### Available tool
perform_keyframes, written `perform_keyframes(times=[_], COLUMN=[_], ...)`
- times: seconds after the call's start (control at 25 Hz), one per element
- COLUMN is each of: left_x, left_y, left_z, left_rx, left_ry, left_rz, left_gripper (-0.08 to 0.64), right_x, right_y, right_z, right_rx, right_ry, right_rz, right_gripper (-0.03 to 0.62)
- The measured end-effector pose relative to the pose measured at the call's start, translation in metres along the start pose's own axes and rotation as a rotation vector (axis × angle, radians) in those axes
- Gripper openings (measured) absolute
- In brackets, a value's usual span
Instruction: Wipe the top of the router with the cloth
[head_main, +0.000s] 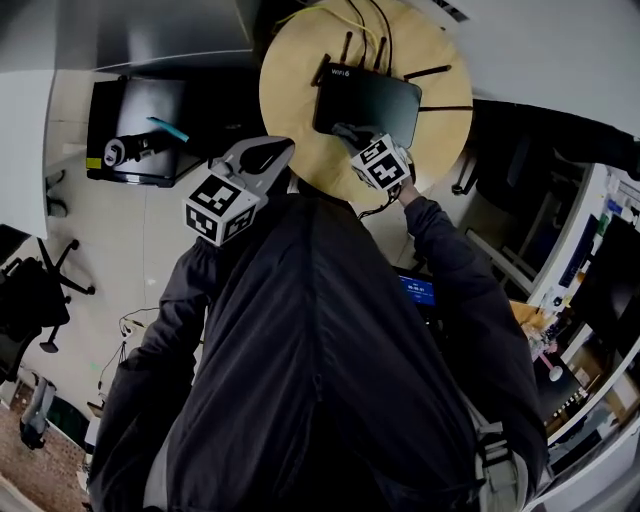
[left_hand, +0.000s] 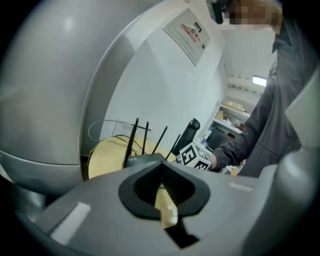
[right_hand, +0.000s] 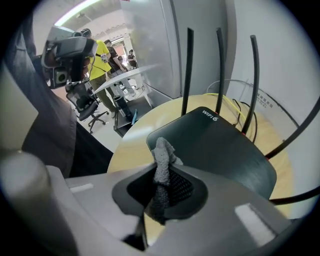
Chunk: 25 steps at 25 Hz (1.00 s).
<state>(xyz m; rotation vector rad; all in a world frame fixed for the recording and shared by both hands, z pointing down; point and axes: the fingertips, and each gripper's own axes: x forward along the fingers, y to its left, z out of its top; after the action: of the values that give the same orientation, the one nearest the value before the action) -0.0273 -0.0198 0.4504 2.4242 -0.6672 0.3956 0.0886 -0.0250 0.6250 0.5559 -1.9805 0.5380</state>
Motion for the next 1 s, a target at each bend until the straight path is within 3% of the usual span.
perform_keyframes(times=[0.12,0.2,0.36,0.56,0.76,1.0], left_x=[0.003,0.003,0.001,-0.001,-0.002,0.005], left_y=[-0.003,-0.003,-0.002,-0.001,-0.001,-0.006], left_z=[0.002,0.003,0.001,0.001,0.001,0.002], left_rx=[0.009,0.012,0.005,-0.002,-0.01,0.003], left_ry=[0.001,0.001,0.005,0.002,0.0,0.005], left_rz=[-0.004,-0.001,0.016,0.037,0.045,0.02], left_gripper=[-0.009,-0.008,-0.009,-0.008,-0.009,-0.009], right_x=[-0.003,-0.009,-0.018,-0.024,-0.021,-0.021], right_y=[-0.006,-0.032,-0.112,-0.17,-0.168,-0.13], right_z=[0.004,0.01,0.015,0.013,0.007,-0.008], right_rx=[-0.028,-0.013,0.073,0.172,0.151,0.096], right_ry=[-0.006,-0.029,-0.043,0.003,0.035,0.043], right_rz=[-0.005,-0.058,-0.189,-0.251,-0.24,-0.181], right_gripper=[0.031,0.031,0.031,0.031,0.031,0.031])
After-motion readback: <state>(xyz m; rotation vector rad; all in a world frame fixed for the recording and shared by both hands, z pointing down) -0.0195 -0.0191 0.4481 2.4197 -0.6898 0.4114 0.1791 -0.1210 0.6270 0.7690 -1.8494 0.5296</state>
